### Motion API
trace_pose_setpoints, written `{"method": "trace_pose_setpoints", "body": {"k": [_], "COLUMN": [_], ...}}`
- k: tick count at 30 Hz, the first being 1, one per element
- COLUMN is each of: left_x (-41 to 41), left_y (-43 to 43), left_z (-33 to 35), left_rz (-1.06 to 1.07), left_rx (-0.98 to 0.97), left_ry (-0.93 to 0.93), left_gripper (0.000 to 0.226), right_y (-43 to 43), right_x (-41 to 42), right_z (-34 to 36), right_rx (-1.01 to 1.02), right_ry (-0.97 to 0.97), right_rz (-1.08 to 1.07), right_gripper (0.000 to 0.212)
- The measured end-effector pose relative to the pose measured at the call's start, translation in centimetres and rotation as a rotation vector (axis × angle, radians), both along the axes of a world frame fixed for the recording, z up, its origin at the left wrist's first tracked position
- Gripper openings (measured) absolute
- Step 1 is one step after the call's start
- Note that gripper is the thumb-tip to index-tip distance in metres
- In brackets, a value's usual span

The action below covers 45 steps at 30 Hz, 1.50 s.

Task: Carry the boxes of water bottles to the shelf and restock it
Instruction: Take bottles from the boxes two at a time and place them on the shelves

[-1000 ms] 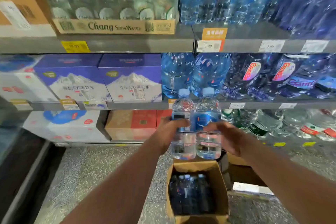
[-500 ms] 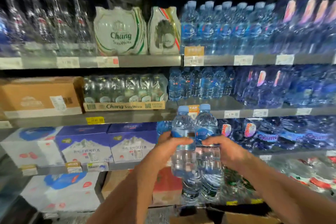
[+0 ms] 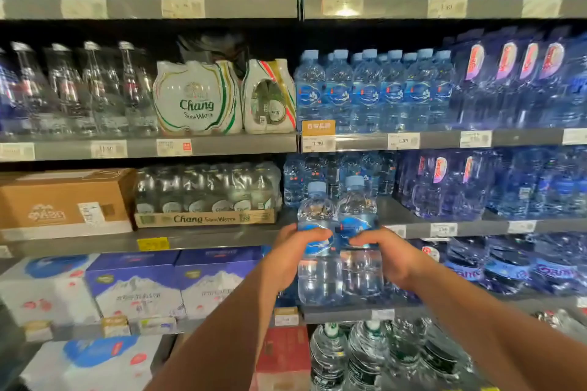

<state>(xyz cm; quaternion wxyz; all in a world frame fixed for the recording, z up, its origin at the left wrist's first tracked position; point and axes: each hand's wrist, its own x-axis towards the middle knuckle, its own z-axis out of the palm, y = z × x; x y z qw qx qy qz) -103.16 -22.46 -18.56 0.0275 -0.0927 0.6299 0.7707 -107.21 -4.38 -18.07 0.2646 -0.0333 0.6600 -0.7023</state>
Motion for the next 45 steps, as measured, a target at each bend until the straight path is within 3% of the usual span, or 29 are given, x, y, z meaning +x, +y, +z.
{"method": "trace_pose_setpoints", "body": {"k": [2, 4, 9, 13, 16, 18, 21, 24, 26, 37, 45], "left_x": [-0.8, -2.0, -5.6, -7.7, -9.4, -10.6, -12.4, -13.7, -14.9, -21.1, -24.9], "left_y": [0.7, 1.4, 3.4, 4.4, 3.9, 3.0, 1.2, -0.3, -1.4, -4.7, -5.6], "left_z": [0.3, 0.4, -0.5, -1.7, -2.3, -2.7, -2.6, -2.3, -2.5, -4.5, -7.6], "left_rz": [0.037, 0.083, 0.297, 0.398, 0.453, 0.477, 0.472, 0.42, 0.413, 0.447, 0.38], "left_rx": [-0.073, -0.194, -0.253, -0.296, -0.332, -0.342, -0.369, -0.403, -0.392, -0.394, -0.303], "left_ry": [0.071, 0.125, 0.186, 0.198, 0.213, 0.234, 0.294, 0.346, 0.353, 0.404, 0.377], "left_gripper": [0.032, 0.03, 0.045, 0.05, 0.055, 0.053, 0.049, 0.045, 0.044, 0.065, 0.052], "right_y": [0.8, 1.2, 2.2, 2.3, 1.9, 1.2, -0.2, -1.6, -2.5, -6.3, -7.9], "right_x": [-3.0, -4.4, -7.9, -10.3, -12.0, -13.0, -14.6, -16.2, -16.9, -21.9, -25.6], "right_z": [-1.5, -1.3, -1.3, -2.0, -2.6, -2.6, -2.6, -2.6, -2.5, -4.0, -4.9], "right_rx": [0.02, 0.019, -0.028, 0.001, 0.043, 0.017, -0.002, 0.0, 0.017, 0.174, 0.245], "right_ry": [0.068, 0.089, 0.129, 0.223, 0.292, 0.297, 0.336, 0.42, 0.5, 0.624, 0.519], "right_rz": [0.011, 0.015, 0.02, 0.031, -0.007, -0.027, -0.073, -0.122, -0.161, -0.234, -0.178], "right_gripper": [0.104, 0.124, 0.107, 0.108, 0.093, 0.1, 0.098, 0.068, 0.06, 0.068, 0.058]}}
